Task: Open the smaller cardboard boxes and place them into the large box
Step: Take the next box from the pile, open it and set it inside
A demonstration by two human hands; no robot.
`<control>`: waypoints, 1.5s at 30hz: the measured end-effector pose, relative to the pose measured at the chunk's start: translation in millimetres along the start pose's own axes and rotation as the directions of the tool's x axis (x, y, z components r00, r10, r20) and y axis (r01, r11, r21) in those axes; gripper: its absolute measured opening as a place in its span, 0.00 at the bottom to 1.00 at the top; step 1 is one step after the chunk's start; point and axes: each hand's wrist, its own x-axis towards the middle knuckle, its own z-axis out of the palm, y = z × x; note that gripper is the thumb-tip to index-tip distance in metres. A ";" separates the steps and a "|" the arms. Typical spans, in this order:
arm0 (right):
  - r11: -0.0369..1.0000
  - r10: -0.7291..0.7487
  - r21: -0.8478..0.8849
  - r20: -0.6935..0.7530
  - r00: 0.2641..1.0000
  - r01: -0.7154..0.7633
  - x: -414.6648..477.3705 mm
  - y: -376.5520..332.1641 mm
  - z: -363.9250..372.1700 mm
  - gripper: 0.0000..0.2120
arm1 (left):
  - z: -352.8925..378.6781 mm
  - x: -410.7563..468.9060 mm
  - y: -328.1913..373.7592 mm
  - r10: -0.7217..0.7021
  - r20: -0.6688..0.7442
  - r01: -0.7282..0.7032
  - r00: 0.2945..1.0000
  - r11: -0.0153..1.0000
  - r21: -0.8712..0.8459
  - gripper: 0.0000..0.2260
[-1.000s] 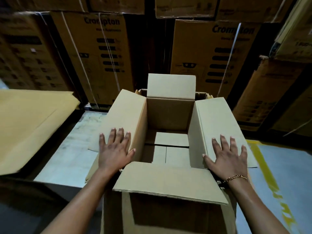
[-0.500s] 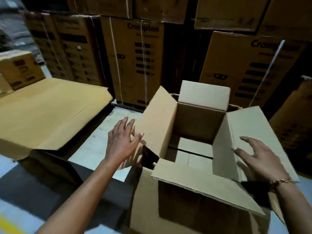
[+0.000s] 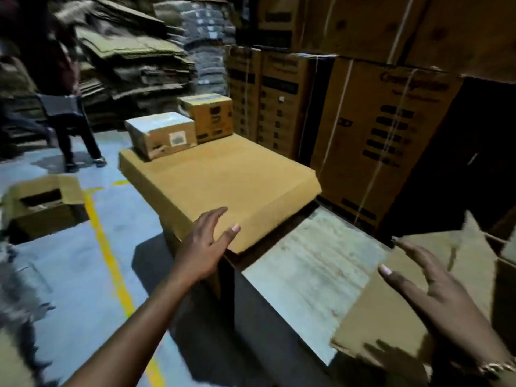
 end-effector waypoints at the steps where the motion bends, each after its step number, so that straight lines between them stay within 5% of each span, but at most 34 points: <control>1: 1.000 -0.019 0.022 0.018 1.000 0.018 13.4 -12.8 18.4 0.29 | -16.8 5.9 -13.2 -0.033 -0.021 0.032 0.999 0.999 -0.018 0.29; 12: 0.918 -0.194 0.389 0.273 0.942 0.077 168.0 -110.8 201.9 0.29 | -147.4 64.8 -152.8 -0.264 -0.283 0.222 0.922 0.960 -0.172 0.21; 18: 0.881 -0.248 0.470 0.350 0.903 0.059 262.6 -161.7 293.4 0.30 | -187.3 132.6 -210.1 -0.318 -0.310 0.262 0.896 0.942 -0.209 0.33; 26: 0.864 -0.241 0.504 0.403 0.883 0.005 405.1 -229.1 401.1 0.27 | -228.7 269.0 -281.9 -0.355 -0.273 0.313 0.894 0.931 -0.188 0.23; 38: 0.861 -0.102 0.491 0.421 0.901 -0.132 546.6 -289.7 539.4 0.25 | -254.9 509.1 -402.8 -0.294 -0.083 0.284 0.952 0.952 -0.115 0.22; 41: 0.848 -0.022 0.496 0.389 0.921 -0.190 581.7 -313.3 603.0 0.25 | -267.0 594.2 -451.5 -0.209 -0.037 0.207 0.977 0.976 -0.062 0.13; 45: 0.762 0.134 0.559 0.356 0.925 -0.326 625.8 -356.5 685.1 0.25 | -289.0 702.1 -513.9 -0.164 -0.022 0.165 0.986 0.986 0.035 0.18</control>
